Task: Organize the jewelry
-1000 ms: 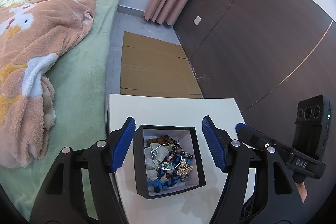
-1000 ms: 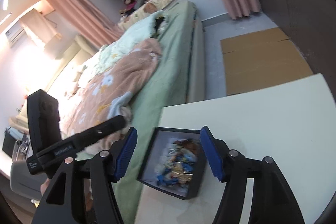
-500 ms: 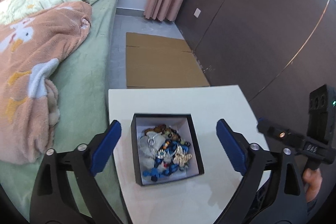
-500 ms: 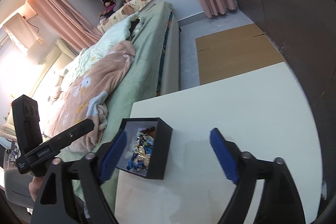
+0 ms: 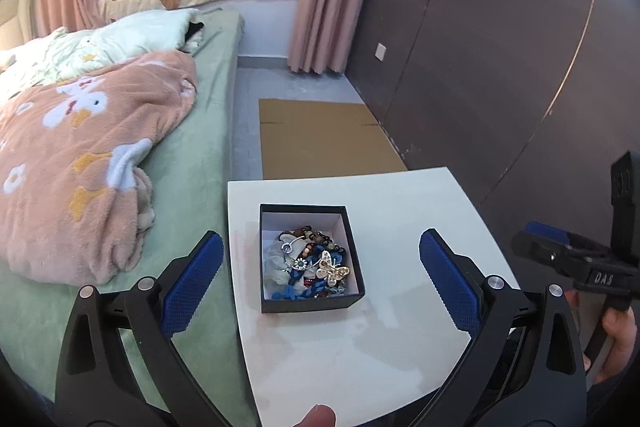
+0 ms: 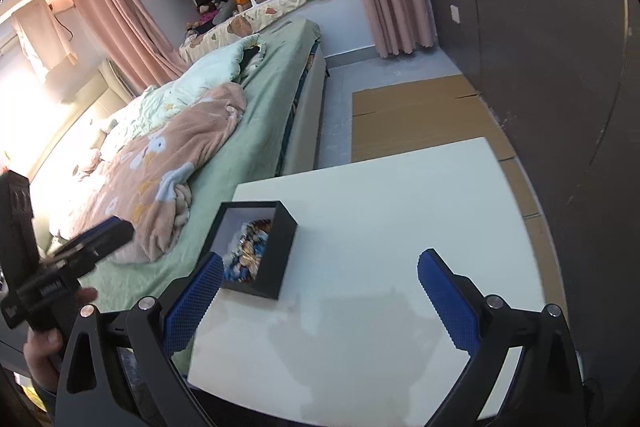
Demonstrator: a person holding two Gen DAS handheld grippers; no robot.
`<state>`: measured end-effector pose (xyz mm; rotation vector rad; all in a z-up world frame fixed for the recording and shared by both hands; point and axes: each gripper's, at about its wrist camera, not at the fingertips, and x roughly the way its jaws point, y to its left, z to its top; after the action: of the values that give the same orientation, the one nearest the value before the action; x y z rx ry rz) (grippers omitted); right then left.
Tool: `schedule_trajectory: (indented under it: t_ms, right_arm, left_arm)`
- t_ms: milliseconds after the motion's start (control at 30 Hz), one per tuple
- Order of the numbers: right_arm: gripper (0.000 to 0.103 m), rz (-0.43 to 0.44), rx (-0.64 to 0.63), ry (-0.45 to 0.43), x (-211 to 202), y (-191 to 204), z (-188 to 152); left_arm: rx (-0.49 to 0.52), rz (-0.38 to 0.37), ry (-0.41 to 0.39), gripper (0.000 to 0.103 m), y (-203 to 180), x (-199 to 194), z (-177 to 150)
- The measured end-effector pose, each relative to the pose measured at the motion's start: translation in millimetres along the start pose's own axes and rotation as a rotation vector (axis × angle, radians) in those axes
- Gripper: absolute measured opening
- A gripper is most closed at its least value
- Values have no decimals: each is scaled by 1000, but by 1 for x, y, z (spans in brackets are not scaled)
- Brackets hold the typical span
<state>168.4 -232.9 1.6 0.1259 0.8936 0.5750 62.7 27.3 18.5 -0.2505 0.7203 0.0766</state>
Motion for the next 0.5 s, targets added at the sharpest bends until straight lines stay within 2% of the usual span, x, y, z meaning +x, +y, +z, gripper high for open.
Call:
schedule_trajectory:
  t_ms: [233,300,500]
  right_arm:
    - [95,-72,-39,-17,-27,-3,-17]
    - [95,-71,-39,-20,-32,-4,-19]
    - [95,-38,-69,-42,-48,-3,-21]
  left_arm:
    - [-14,36,-44,98,-12,-29,-14]
    - [-28,64,-68,98,-12,-35,-21]
    - [-33,107,-73,98,-15,-47,-36]
